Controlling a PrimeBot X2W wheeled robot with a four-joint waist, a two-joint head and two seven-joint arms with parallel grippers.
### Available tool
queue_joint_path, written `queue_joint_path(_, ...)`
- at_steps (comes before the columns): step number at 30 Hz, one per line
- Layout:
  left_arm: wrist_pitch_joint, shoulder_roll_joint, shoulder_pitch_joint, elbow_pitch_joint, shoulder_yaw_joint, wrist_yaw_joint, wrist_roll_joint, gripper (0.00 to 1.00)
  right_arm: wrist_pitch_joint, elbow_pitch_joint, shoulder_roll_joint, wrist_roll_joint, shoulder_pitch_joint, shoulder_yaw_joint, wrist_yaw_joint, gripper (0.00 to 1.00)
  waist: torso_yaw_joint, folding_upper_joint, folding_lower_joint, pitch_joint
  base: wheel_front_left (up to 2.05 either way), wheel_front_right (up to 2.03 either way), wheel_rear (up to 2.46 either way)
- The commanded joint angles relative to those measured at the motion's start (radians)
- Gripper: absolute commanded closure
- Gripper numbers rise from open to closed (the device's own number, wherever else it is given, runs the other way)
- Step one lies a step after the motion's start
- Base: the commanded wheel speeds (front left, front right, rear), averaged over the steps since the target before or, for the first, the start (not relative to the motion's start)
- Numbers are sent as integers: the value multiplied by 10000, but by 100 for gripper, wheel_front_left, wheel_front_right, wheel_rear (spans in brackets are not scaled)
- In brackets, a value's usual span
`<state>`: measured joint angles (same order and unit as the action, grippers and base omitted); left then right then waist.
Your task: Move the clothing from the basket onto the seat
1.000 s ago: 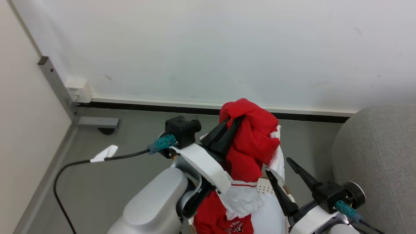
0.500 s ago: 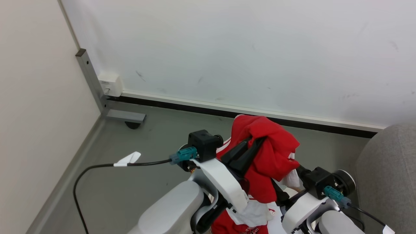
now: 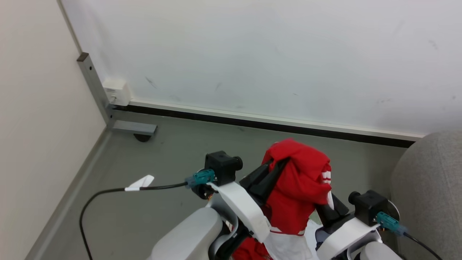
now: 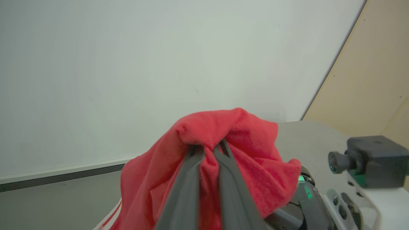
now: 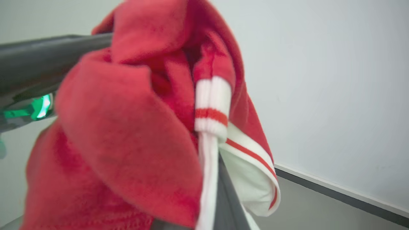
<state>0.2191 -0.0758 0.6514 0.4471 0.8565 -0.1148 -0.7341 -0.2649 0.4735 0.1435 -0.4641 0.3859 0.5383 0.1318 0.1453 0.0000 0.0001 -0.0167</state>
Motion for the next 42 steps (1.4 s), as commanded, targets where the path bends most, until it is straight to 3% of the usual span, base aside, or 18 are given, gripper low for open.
queue_joint_path(1, 40, -50, -184, 49, 56, 1, -111, 100, 9, -115, 1, -207, -235, -46, -21, 100, -90, 0, -1, 24, 0, 0, 0)
queue_joint_path(4, 54, -99, -299, 125, 137, -16, -65, 100, 9, -294, 74, -711, -402, -125, -21, 100, -264, 0, -1, 60, 0, 0, 0)
queue_joint_path(5, 81, -107, -324, 130, 148, -12, -57, 86, 7, -375, 86, -842, -430, -202, -21, 100, -328, 0, -1, 70, 0, 0, 0)
queue_joint_path(6, 106, -108, -361, 129, 159, -5, -60, 60, 7, -443, 95, -972, -491, -258, -21, 100, -389, 0, -1, 76, 0, 0, 0)
queue_joint_path(7, 133, -102, -403, 119, 164, -7, -89, 9, 9, -484, 111, -1077, -569, -336, -21, 100, -451, 0, -1, 81, 0, 0, 0)
queue_joint_path(8, 159, -95, -425, 92, 178, -15, -107, 0, 9, -540, 125, -1168, -632, -431, -21, 100, -516, 0, -1, 89, 0, 0, 0)
queue_joint_path(16, 301, -195, -591, -264, 201, -44, 46, 0, 6, -1039, 244, -1517, -869, -1532, -21, 100, -1431, 0, -1, 135, 0, 0, 0)
queue_joint_path(23, 436, -314, -871, -443, 257, 0, 497, 0, 6, -1553, 501, -1431, -1176, -2398, -20, 100, -2661, 0, -1, 266, 0, 0, 0)
queue_joint_path(29, 453, -446, -939, -754, 94, -9, 1224, 0, 4, -2206, 602, -2078, -1566, -3295, -20, 100, -3750, 0, -1, 428, 0, 0, 0)
queue_joint_path(36, 454, -481, -1275, -993, -303, -76, 1875, 0, 8, -3016, 709, -1803, -1943, -3761, -20, 100, -4842, 0, -1, 669, 0, 0, 0)
queue_joint_path(42, 454, -392, -1433, -926, -517, -130, 2140, 0, 8, -3543, 638, -1660, -2295, -4088, -20, 100, -5381, 0, -1, 805, 0, 0, 0)
